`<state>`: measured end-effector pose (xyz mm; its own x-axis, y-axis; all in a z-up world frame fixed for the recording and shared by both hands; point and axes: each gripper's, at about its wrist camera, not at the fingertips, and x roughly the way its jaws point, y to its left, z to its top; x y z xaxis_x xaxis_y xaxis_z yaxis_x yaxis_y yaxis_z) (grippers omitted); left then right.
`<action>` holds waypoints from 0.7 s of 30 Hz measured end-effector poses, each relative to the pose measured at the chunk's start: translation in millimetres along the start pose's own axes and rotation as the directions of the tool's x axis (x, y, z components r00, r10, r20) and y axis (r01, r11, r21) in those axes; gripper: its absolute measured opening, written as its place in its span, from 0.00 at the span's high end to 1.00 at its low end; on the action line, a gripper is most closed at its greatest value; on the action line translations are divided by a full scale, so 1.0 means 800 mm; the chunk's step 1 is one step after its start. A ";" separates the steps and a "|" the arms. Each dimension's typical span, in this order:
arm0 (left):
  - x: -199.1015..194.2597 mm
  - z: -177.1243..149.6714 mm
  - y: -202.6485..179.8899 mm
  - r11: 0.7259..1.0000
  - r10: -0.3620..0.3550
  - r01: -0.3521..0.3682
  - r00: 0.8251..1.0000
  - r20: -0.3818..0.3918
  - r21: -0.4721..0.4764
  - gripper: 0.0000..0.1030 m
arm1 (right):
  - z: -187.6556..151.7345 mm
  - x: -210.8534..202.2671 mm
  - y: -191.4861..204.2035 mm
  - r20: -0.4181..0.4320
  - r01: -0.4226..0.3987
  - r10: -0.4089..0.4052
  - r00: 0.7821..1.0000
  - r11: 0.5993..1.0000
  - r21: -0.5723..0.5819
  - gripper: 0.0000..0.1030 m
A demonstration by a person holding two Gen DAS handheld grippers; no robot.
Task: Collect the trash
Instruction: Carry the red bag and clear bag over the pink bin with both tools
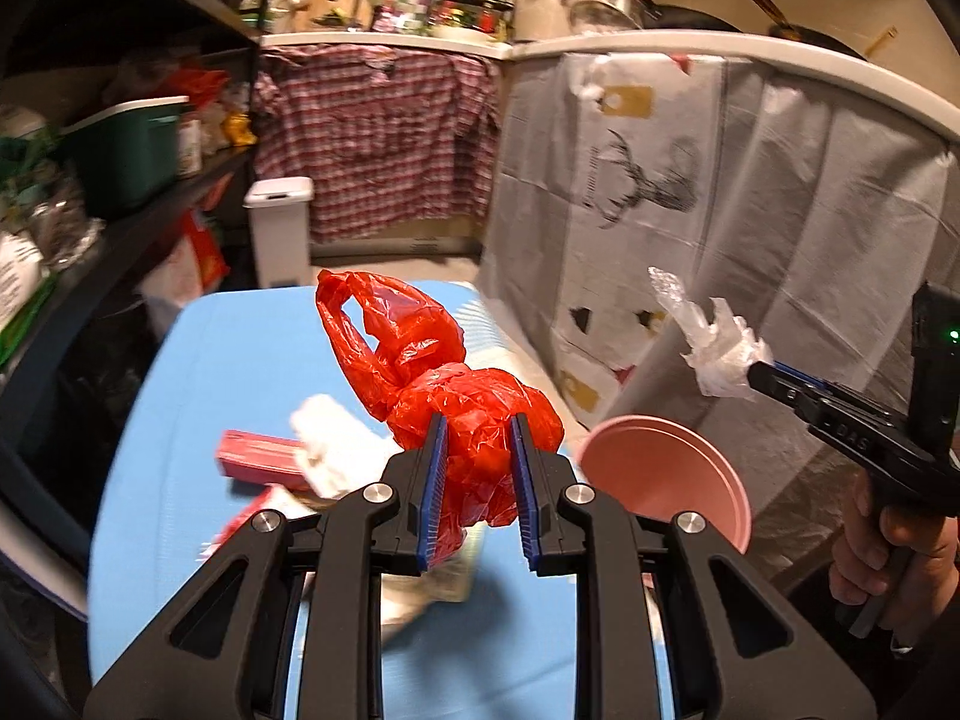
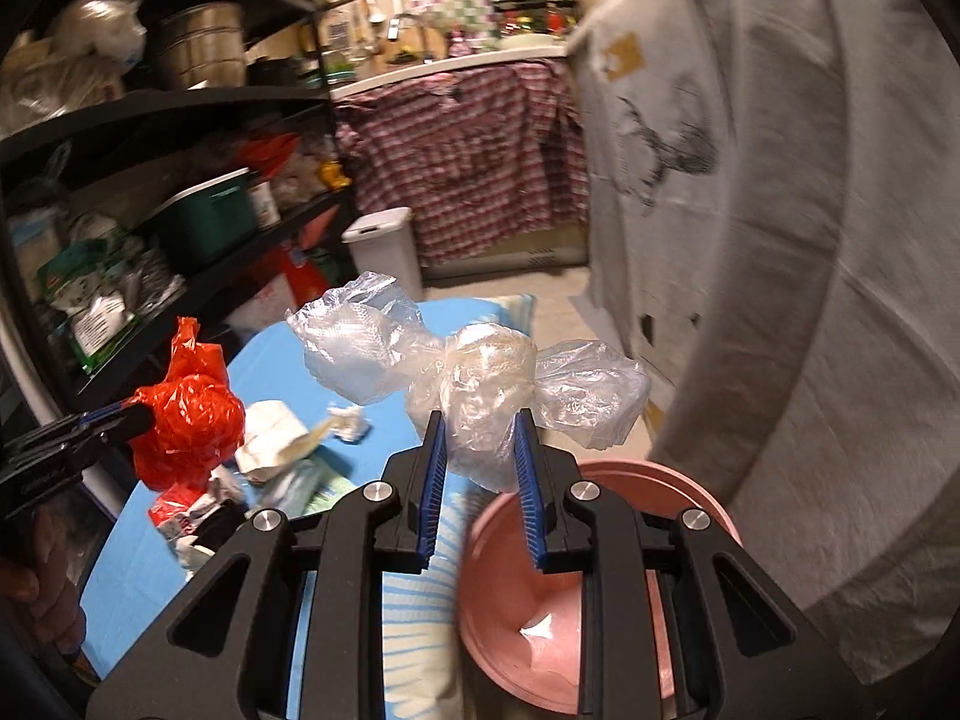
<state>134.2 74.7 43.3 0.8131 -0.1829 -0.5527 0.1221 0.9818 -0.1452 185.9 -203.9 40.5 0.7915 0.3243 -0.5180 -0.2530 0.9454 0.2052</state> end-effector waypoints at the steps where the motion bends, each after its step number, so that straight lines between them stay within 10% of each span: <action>1: 0.005 -0.001 -0.011 1.000 -0.015 0.015 1.000 -0.006 0.011 0.80 | -0.001 0.000 -0.006 -0.003 0.009 -0.009 1.000 1.000 0.008 0.77; 21: 0.097 -0.013 -0.121 0.977 -0.178 0.189 0.978 -0.109 0.101 0.80 | -0.018 0.019 -0.075 -0.058 0.121 -0.117 0.991 0.989 0.086 0.77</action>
<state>179.2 -35.3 6.1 0.7112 -0.3595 -0.6041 0.3305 0.9295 -0.1640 205.2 -255.1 8.7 0.7822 0.2131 -0.5855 -0.1064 0.9716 0.2115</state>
